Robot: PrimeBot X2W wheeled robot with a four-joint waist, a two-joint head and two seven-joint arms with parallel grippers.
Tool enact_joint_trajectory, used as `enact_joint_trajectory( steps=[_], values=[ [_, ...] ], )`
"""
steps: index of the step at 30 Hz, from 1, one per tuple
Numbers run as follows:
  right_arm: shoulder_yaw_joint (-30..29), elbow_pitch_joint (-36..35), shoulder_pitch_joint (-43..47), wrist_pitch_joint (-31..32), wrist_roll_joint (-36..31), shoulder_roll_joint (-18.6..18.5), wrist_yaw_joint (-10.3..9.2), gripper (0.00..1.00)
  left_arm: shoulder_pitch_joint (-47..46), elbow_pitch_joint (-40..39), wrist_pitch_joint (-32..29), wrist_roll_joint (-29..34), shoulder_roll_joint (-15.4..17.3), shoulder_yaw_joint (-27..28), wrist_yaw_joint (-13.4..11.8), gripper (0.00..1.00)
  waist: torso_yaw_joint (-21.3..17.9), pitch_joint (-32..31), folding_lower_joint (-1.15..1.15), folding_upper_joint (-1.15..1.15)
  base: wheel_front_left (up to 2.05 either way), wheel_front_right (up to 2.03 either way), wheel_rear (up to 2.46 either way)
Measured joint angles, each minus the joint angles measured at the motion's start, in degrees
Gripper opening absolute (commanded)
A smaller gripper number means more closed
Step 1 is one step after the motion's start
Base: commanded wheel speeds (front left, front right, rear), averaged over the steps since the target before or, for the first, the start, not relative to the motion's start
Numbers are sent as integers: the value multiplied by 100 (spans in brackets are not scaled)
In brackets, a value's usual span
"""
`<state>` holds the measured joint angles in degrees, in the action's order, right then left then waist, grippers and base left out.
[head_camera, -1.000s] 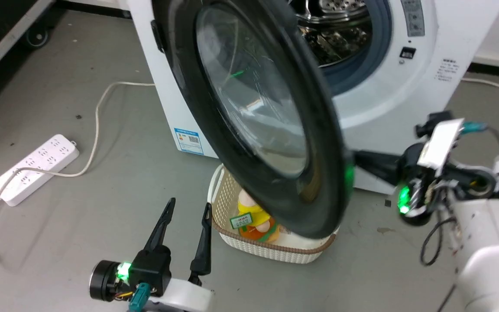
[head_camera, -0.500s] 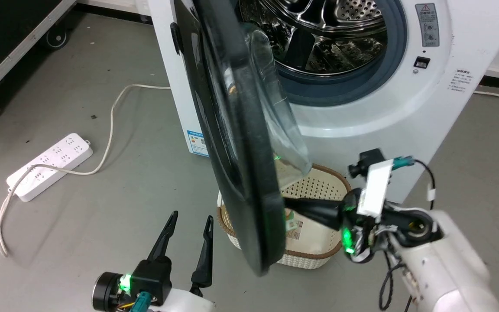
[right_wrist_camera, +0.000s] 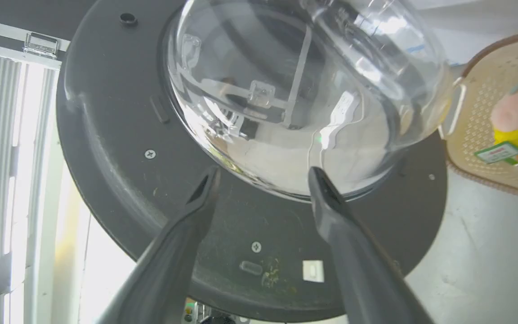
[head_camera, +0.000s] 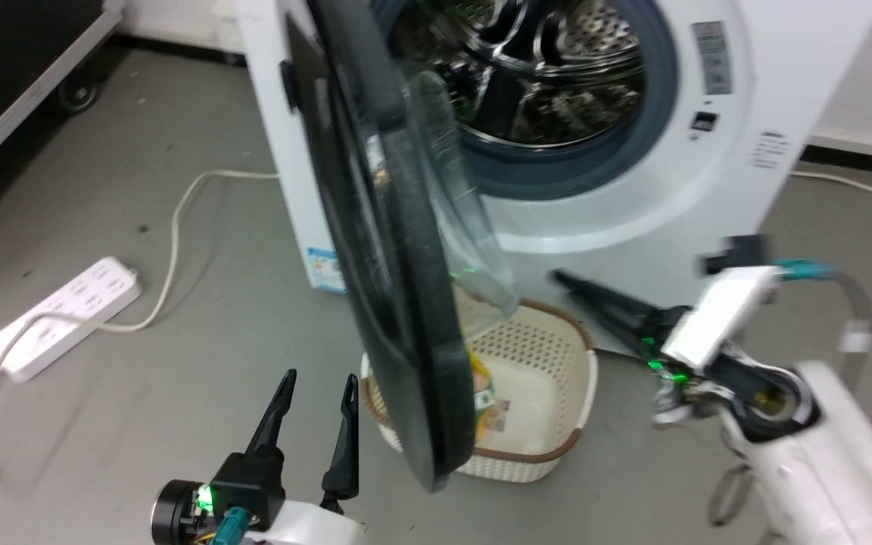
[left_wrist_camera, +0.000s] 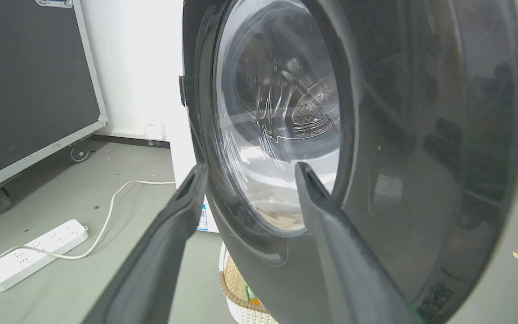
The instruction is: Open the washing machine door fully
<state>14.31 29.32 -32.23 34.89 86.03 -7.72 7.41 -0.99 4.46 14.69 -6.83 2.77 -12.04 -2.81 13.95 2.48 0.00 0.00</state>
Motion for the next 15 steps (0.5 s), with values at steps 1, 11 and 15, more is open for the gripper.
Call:
enact_joint_trajectory(
  steps=[1, 11, 15],
  values=[
    [-1, -213, 89, -275, -268, -144, 1, 100, 3, 0, 0, -2, 0, 11, 11, 100, -49, -30, 0, 0, 0, 0, 0],
    [316, -2008, 1313, -3638, -4078, -1547, 2, 100, 133, -29, 0, -98, -1, 319, 92, 100, -613, -303, 0, 0, 0, 0, 0],
    [-186, -2042, 1963, -4410, -5355, -1495, 2, 100, 252, -15, 0, -183, 0, 402, 175, 100, -778, -380, -1, 0, 0, 0, 0]
  ],
)
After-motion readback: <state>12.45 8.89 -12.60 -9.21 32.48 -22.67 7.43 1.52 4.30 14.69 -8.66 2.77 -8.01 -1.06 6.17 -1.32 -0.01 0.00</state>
